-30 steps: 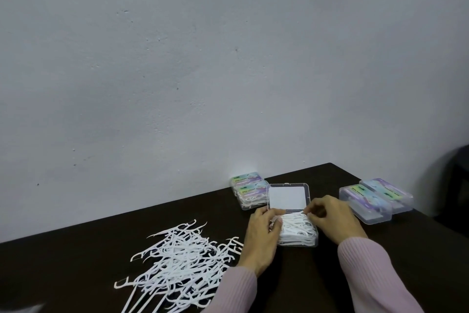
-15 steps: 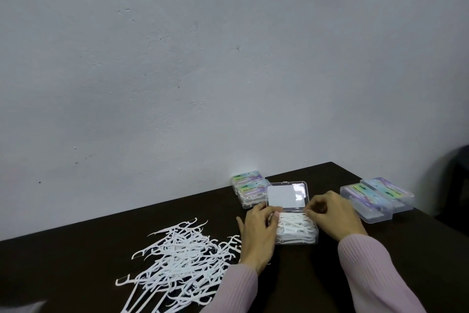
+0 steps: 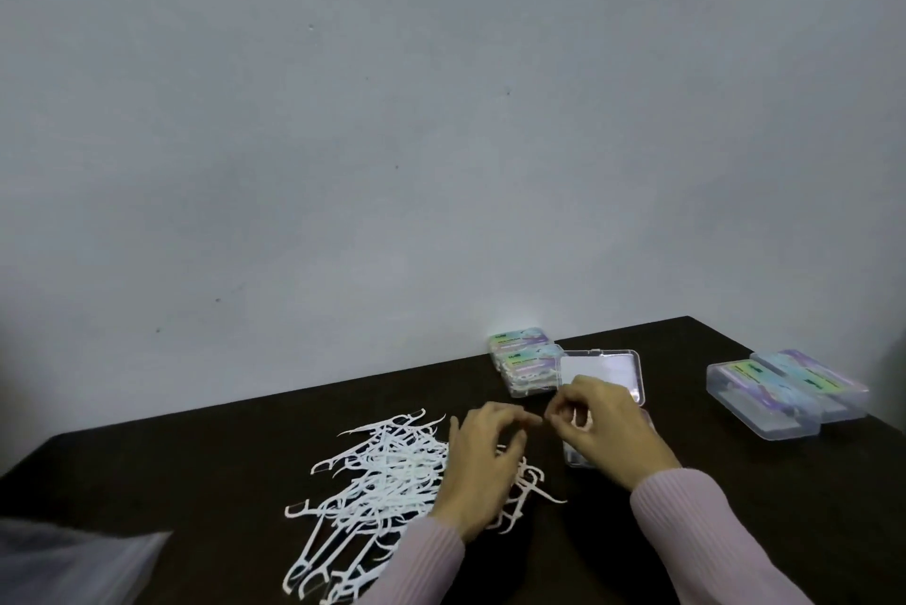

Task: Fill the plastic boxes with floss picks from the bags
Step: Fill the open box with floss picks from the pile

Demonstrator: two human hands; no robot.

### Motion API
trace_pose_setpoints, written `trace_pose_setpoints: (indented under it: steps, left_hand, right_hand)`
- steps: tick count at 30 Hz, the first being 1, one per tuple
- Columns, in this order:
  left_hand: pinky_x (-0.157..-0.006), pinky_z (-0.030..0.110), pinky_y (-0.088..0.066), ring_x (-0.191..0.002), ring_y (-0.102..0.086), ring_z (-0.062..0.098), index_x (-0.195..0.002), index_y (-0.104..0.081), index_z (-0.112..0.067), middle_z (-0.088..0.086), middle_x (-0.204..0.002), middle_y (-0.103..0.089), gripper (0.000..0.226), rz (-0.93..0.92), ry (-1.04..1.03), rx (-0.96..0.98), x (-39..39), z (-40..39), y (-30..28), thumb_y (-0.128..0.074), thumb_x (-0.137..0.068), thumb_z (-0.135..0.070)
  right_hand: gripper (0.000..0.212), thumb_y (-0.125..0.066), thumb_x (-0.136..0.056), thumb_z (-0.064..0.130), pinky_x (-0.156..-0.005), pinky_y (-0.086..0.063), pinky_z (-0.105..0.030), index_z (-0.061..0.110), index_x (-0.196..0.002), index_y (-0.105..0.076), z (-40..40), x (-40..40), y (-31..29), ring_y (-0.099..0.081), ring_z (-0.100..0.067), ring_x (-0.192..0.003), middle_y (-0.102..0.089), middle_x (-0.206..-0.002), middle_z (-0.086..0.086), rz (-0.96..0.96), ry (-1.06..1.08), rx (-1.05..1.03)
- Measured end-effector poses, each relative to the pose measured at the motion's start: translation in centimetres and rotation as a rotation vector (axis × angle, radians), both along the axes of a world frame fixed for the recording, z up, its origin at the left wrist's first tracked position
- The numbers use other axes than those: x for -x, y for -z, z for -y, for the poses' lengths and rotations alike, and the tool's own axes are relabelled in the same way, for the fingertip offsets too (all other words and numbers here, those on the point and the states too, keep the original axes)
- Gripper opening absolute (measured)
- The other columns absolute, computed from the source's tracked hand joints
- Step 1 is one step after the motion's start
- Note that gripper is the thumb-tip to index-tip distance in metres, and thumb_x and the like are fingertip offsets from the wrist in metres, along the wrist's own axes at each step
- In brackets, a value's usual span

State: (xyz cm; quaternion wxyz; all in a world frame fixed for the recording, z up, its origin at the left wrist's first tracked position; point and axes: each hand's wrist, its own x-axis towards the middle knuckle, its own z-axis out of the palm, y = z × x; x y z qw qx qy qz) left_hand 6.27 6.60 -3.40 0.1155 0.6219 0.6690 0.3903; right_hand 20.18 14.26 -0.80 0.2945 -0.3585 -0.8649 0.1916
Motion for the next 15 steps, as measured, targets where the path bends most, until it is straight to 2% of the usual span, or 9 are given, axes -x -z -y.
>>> trace_pose_setpoints:
  steps: [2, 4, 6, 11, 15]
  left_hand:
    - [-0.104, 0.03, -0.035, -0.106, -0.046, -0.008, -0.094, -0.058, -0.046, -0.024, -0.105, -0.055, 0.027, -0.038, -0.003, -0.012, 1.5, 1.5, 0.1, -0.051, -0.095, -0.019]
    - [-0.096, 0.018, -0.036, -0.104, -0.048, -0.008, -0.098, -0.062, -0.04, -0.022, -0.104, -0.058, 0.023, -0.074, -0.022, -0.025, 3.0, 3.2, 0.1, -0.052, -0.094, -0.019]
    - [-0.095, 0.014, -0.034, -0.106, -0.046, -0.01, -0.097, -0.062, -0.04, -0.023, -0.104, -0.058, 0.021, -0.115, -0.029, -0.03, 4.5, 4.8, 0.2, -0.053, -0.094, -0.021]
    - [-0.097, 0.013, -0.034, -0.11, -0.04, -0.014, -0.103, -0.059, -0.041, -0.026, -0.11, -0.051, 0.014, -0.236, -0.041, 0.071, 8.1, 8.2, 0.3, -0.052, -0.094, -0.032]
    - [-0.102, 0.013, -0.029, -0.114, -0.035, -0.015, -0.115, -0.054, -0.041, -0.03, -0.116, -0.044, 0.024, -0.291, -0.051, 0.147, 9.8, 9.7, -0.3, -0.055, -0.092, -0.037]
  right_hand:
    - [0.01, -0.061, -0.086, 0.022, -0.08, -0.047, -0.017, 0.031, -0.091, -0.06, 0.9, 1.0, 0.3, -0.052, 0.0, -0.086, -0.054, -0.094, 0.013, 0.067, -0.067, -0.054]
    - [0.015, -0.058, -0.088, 0.028, -0.096, -0.04, -0.021, 0.032, -0.102, -0.06, 1.7, 1.8, 0.6, -0.048, 0.001, -0.099, -0.054, -0.106, 0.014, 0.167, -0.111, -0.123]
    - [0.027, -0.054, -0.088, 0.034, -0.106, -0.026, -0.028, 0.034, -0.115, -0.055, 2.4, 2.5, 1.0, -0.042, -0.002, -0.112, -0.05, -0.119, 0.016, 0.284, -0.143, -0.177]
    - [0.046, -0.047, -0.089, 0.047, -0.112, -0.01, -0.033, 0.035, -0.133, -0.039, 3.5, 3.7, 1.8, -0.033, -0.001, -0.126, -0.042, -0.135, 0.016, 0.402, -0.198, -0.21]
    - [0.049, -0.045, -0.089, 0.052, -0.114, -0.006, -0.031, 0.034, -0.135, -0.038, 4.1, 4.2, 2.4, -0.035, 0.001, -0.127, -0.042, -0.136, 0.017, 0.415, -0.255, -0.197]
